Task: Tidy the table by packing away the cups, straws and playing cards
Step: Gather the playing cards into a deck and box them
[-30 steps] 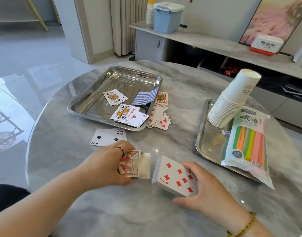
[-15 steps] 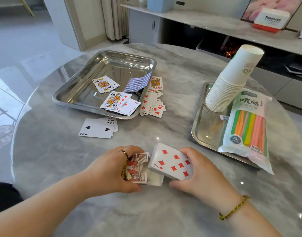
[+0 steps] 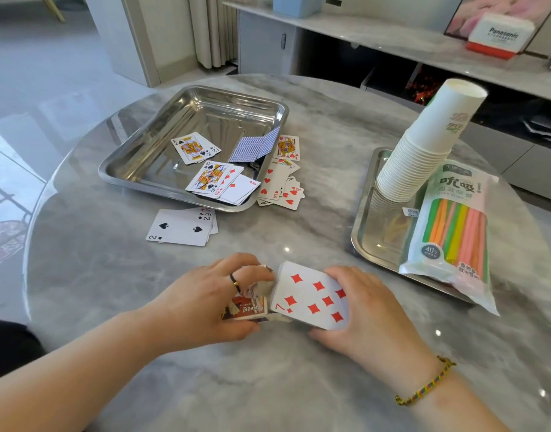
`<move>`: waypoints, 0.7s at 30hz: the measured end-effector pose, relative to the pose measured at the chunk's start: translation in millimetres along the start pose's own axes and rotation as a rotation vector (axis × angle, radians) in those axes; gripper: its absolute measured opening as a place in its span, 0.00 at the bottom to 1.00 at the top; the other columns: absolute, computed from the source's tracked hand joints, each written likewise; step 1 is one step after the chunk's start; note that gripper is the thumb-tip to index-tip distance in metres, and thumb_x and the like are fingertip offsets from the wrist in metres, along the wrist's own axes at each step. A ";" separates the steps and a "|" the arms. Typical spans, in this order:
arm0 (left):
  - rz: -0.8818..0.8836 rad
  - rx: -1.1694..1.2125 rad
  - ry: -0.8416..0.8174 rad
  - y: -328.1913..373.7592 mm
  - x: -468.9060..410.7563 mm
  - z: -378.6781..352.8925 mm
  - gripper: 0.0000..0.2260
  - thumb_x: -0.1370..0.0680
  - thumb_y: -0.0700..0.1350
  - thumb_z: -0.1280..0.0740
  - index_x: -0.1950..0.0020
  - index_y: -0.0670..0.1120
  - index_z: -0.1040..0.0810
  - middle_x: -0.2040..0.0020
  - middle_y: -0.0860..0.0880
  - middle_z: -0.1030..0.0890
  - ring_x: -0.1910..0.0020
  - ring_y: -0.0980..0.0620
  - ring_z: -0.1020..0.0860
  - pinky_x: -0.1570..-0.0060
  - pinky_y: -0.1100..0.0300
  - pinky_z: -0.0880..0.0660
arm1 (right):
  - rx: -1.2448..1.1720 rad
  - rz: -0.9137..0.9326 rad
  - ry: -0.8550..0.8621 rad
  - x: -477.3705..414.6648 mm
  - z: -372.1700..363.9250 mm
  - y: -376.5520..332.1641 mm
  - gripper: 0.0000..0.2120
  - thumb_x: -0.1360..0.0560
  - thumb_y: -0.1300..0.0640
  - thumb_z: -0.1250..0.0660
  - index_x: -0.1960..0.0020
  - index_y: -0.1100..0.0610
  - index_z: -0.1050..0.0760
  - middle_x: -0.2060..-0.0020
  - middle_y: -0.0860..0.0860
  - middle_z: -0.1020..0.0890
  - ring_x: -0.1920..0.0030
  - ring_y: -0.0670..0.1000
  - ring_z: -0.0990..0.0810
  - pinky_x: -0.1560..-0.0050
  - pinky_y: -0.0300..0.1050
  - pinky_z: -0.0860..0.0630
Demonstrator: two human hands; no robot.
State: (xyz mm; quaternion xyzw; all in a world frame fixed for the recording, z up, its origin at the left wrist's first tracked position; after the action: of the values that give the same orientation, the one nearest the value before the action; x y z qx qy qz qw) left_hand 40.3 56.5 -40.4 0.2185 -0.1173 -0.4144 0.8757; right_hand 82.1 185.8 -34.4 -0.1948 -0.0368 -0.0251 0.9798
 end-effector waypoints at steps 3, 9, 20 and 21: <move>0.037 0.011 0.045 -7.2 -0.6 4.0 0.29 0.35 0.56 0.30 0.36 0.58 0.35 0.42 0.63 0.35 0.50 0.66 0.34 0.53 0.71 0.36 | 0.044 0.026 -0.018 0.2 -1.8 -5.2 0.27 0.36 0.42 0.32 0.41 0.45 0.38 0.47 0.42 0.29 0.49 0.47 0.34 0.55 0.38 0.43; 0.061 -0.007 0.062 -9.9 0.5 3.7 0.33 0.35 0.55 0.29 0.33 0.58 0.39 0.38 0.59 0.33 0.50 0.65 0.32 0.53 0.75 0.37 | 0.097 0.070 -0.011 -0.1 -1.0 -9.8 0.26 0.34 0.42 0.33 0.40 0.46 0.37 0.47 0.43 0.29 0.52 0.47 0.36 0.59 0.38 0.46; -0.018 0.052 -0.032 2.6 1.6 -6.4 0.34 0.36 0.52 0.28 0.33 0.57 0.38 0.45 0.65 0.39 0.46 0.71 0.40 0.49 0.80 0.42 | 0.119 0.168 -0.107 -4.7 -18.9 -12.9 0.28 0.33 0.44 0.32 0.37 0.47 0.38 0.43 0.45 0.30 0.50 0.47 0.36 0.59 0.35 0.46; -0.022 0.056 -0.027 3.4 1.3 -6.1 0.34 0.36 0.52 0.28 0.33 0.57 0.37 0.44 0.64 0.38 0.47 0.71 0.40 0.49 0.80 0.42 | 0.119 0.165 -0.110 -5.2 -20.0 -12.5 0.28 0.33 0.45 0.32 0.37 0.47 0.38 0.43 0.45 0.30 0.50 0.47 0.36 0.59 0.35 0.46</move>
State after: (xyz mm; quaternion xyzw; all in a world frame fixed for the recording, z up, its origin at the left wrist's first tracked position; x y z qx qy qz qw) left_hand 45.8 59.1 -44.0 0.2388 -0.1383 -0.4236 0.8628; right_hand 77.3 166.7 -48.5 -0.1398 -0.0757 0.0686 0.9849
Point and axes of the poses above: each hand's wrist, its own x-axis away from the middle knuckle, its own z-axis out of the back of the hand, y = z × x, the point moved 10 cm from there along -x, towards the middle knuckle
